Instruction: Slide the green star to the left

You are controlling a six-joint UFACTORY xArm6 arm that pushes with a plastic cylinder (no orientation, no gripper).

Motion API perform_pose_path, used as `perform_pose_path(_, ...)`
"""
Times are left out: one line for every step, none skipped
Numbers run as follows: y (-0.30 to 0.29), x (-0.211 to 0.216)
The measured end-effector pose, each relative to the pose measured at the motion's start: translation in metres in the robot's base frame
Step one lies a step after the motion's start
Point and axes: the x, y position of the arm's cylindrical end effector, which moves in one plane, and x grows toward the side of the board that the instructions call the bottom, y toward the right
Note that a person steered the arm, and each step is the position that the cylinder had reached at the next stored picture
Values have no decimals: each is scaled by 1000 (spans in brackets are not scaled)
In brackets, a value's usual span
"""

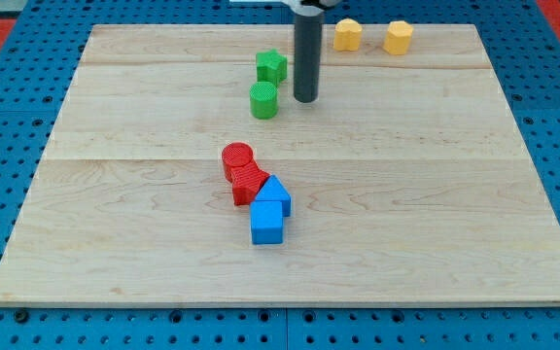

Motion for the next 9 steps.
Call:
perform_pose_path(7, -21)
perform_pose_path(-16, -60)
perform_pose_path(-39, -88)
perform_pose_path(-64, -63)
perform_pose_path(-68, -40)
perform_pose_path(-42, -41)
perform_pose_path(38, -36)
perform_pose_path(30, 28)
perform_pose_path(-6, 48)
